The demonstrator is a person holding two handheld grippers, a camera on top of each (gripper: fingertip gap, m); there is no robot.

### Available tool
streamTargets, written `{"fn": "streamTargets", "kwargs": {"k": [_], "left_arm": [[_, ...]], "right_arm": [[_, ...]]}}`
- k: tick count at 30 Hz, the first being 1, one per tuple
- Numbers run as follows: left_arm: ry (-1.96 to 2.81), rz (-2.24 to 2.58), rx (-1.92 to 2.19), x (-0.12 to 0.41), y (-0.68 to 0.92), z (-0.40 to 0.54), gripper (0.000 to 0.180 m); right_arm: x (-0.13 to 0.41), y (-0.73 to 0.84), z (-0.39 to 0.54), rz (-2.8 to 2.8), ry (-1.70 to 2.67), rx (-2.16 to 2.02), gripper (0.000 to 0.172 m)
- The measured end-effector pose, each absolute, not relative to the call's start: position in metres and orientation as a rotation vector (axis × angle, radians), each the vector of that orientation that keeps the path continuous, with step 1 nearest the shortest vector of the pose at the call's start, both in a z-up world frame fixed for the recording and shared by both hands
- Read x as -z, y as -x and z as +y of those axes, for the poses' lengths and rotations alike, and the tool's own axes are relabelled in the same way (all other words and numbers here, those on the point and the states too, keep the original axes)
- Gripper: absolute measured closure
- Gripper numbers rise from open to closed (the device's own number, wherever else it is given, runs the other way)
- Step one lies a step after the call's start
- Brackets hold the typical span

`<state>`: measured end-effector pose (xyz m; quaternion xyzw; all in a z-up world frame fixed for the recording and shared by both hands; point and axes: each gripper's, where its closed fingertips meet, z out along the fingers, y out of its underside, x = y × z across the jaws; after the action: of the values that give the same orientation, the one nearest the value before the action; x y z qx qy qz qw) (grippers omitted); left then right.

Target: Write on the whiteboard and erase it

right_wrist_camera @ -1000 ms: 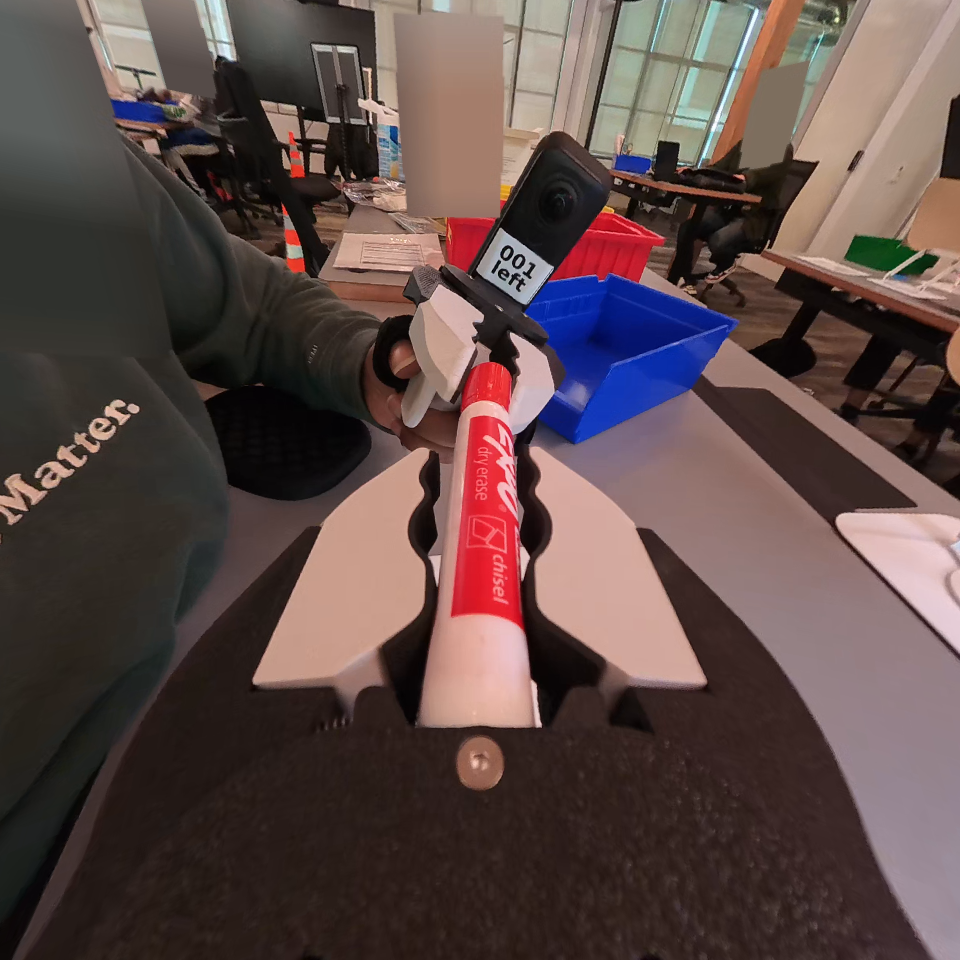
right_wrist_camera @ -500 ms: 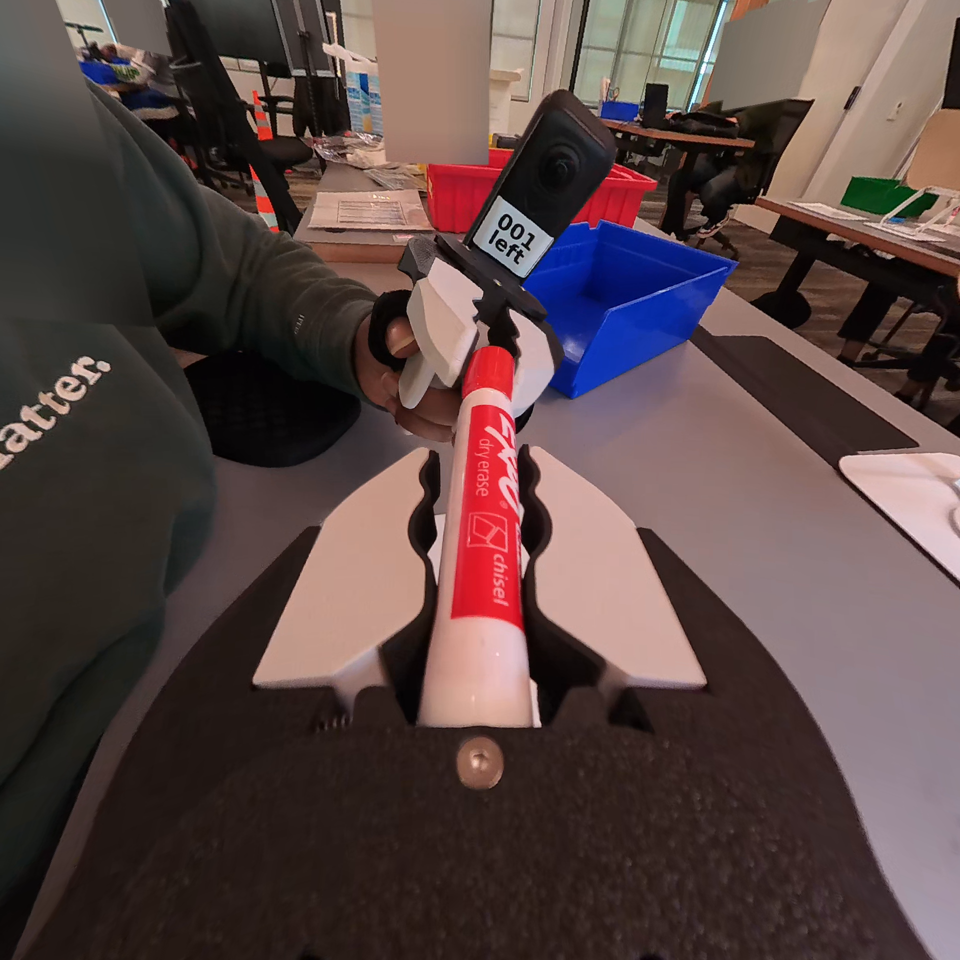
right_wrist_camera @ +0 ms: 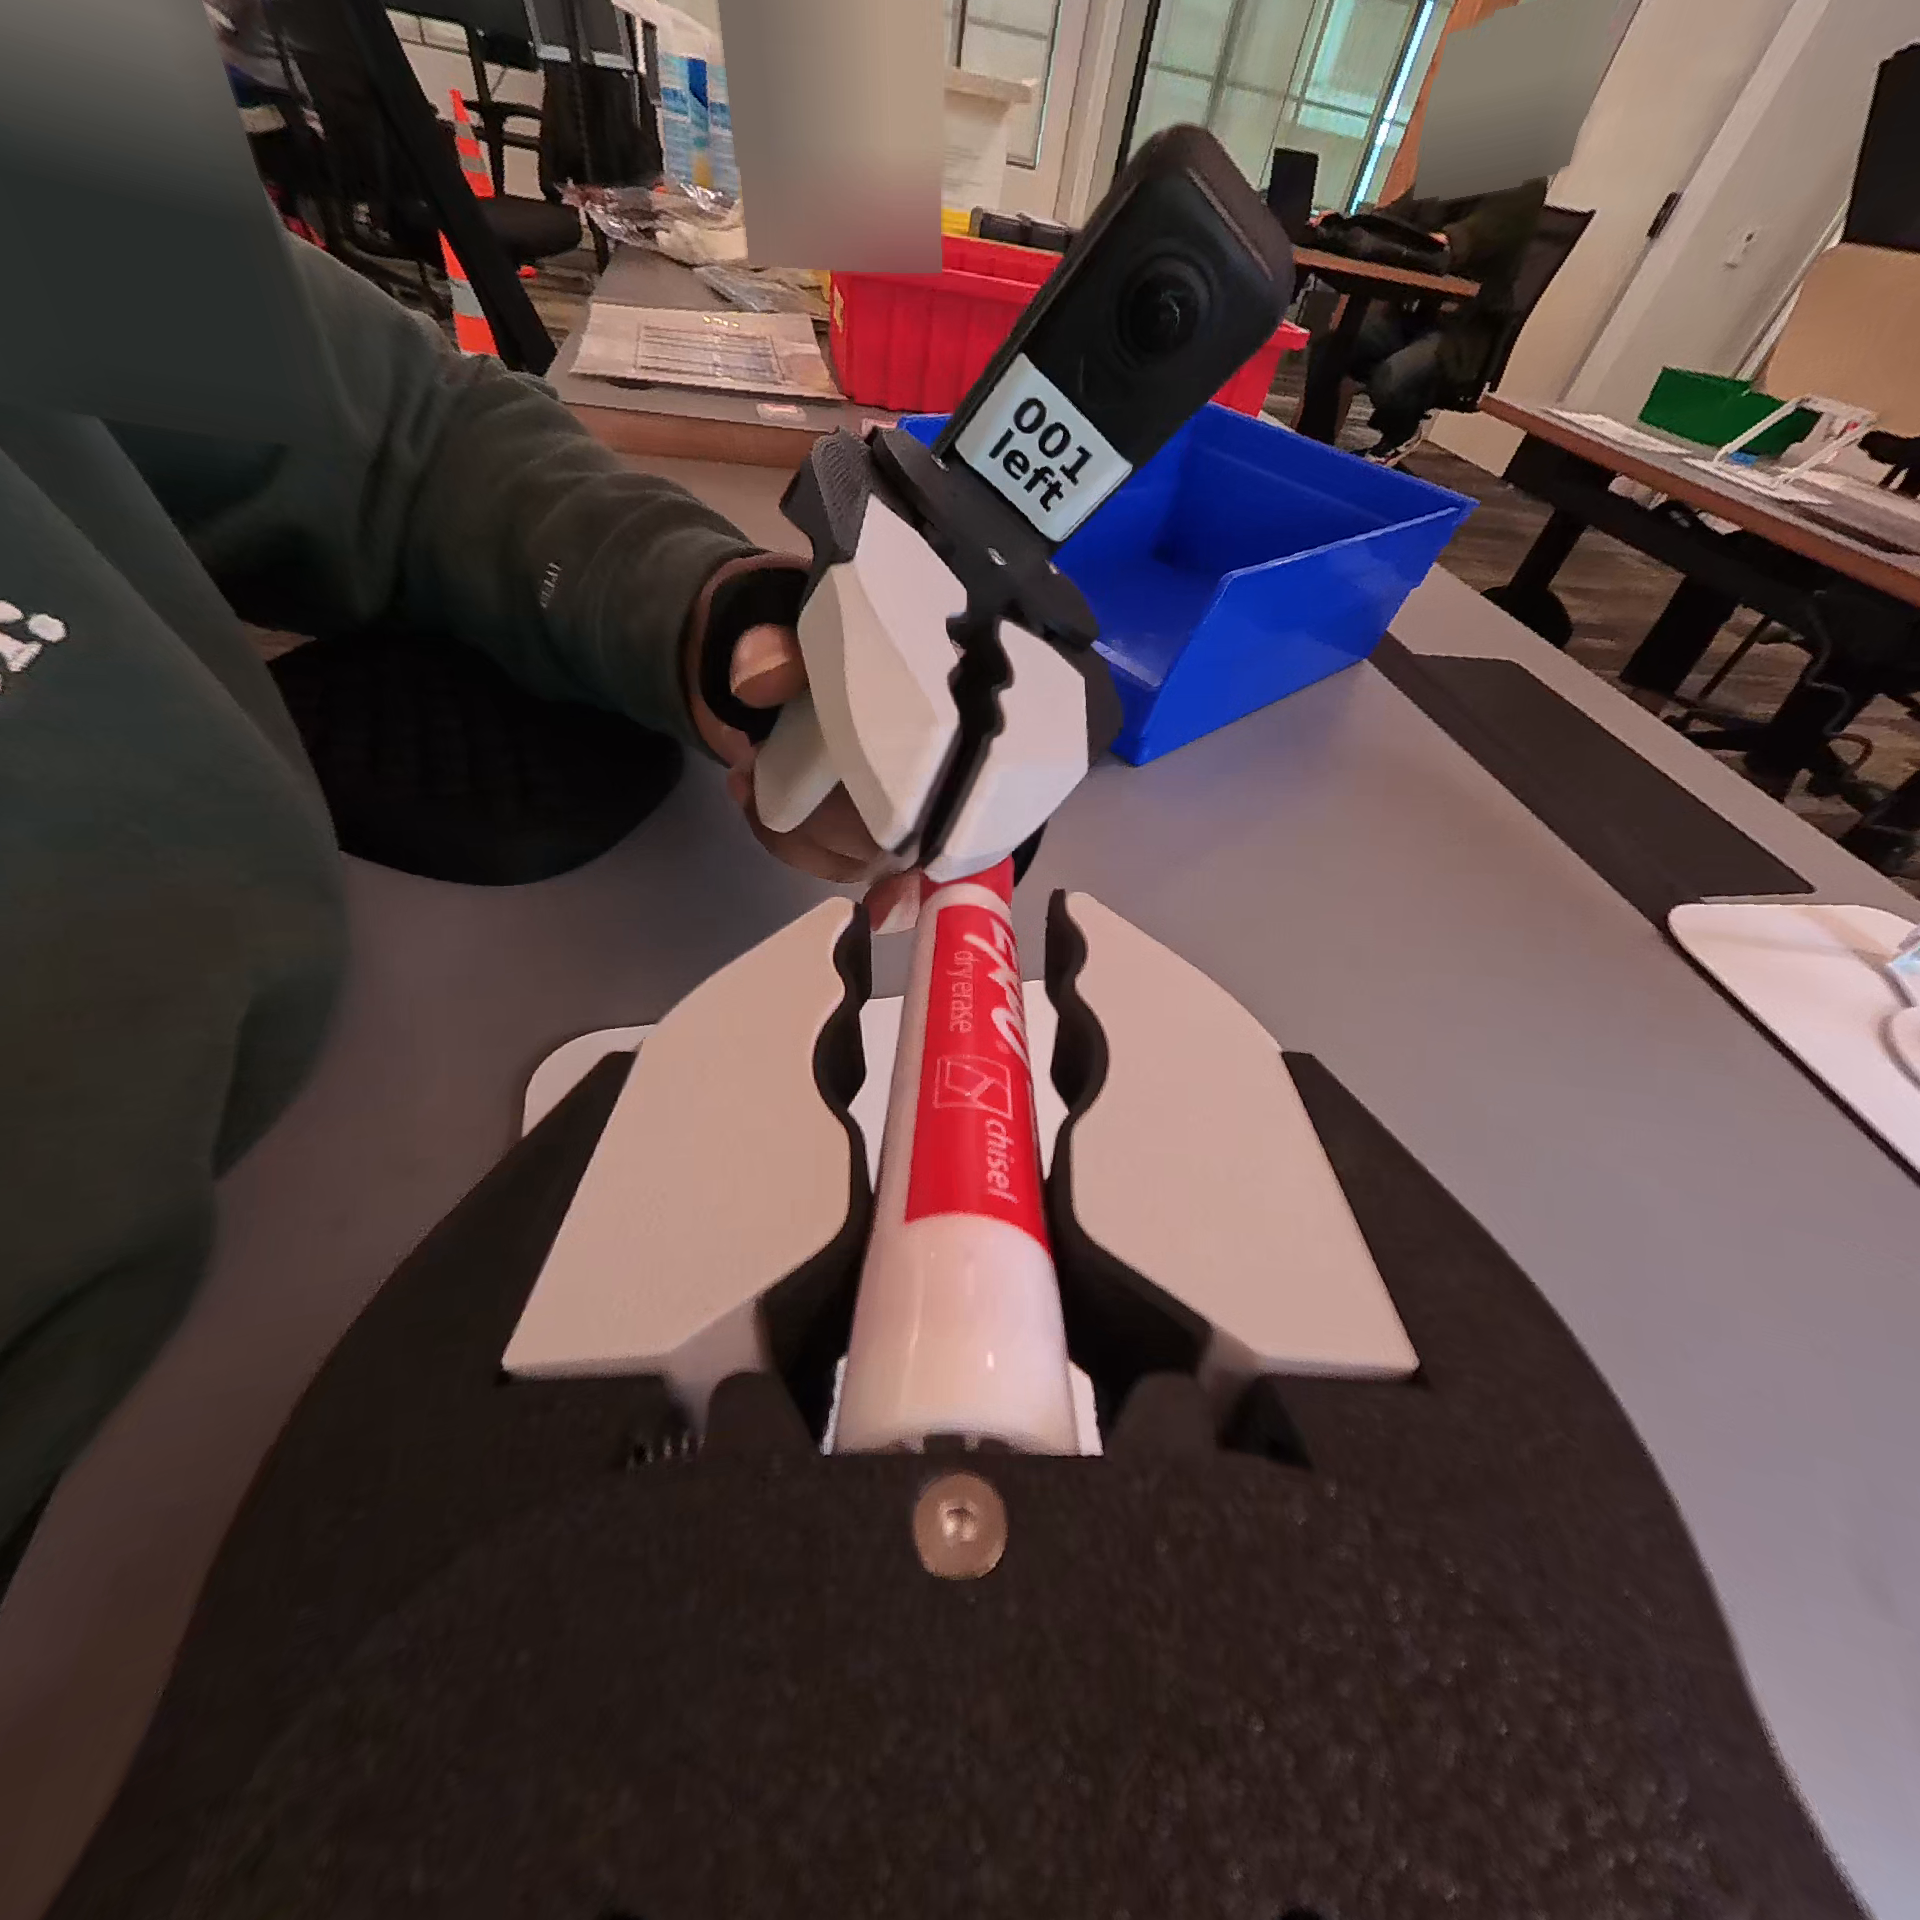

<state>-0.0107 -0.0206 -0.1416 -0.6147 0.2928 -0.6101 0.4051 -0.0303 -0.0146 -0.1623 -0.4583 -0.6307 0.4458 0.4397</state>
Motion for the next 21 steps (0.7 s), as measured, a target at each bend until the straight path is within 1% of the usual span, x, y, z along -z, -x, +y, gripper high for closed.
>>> {"fn": "streamTargets", "kwargs": {"k": [3,8,15,21], "left_arm": [[1.565,0.689,1.516,0.142,0.017,-0.011,0.162],[1.622,0.636,1.511,0.153,0.021,-0.001,0.148],[1.622,0.519,1.789,0.158,0.016,-0.006,0.157],[1.644,0.479,1.883,0.160,0.015,-0.009,0.161]], "right_arm": [[0.159,0.029,-0.011,-1.535,1.135,-1.119,0.138],[0.153,0.027,-0.010,-1.494,1.098,-1.148,0.138],[0.163,0.032,-0.011,-1.523,1.097,-1.114,0.138],[0.154,0.033,-0.013,-1.452,1.056,-1.153,0.137]]}}
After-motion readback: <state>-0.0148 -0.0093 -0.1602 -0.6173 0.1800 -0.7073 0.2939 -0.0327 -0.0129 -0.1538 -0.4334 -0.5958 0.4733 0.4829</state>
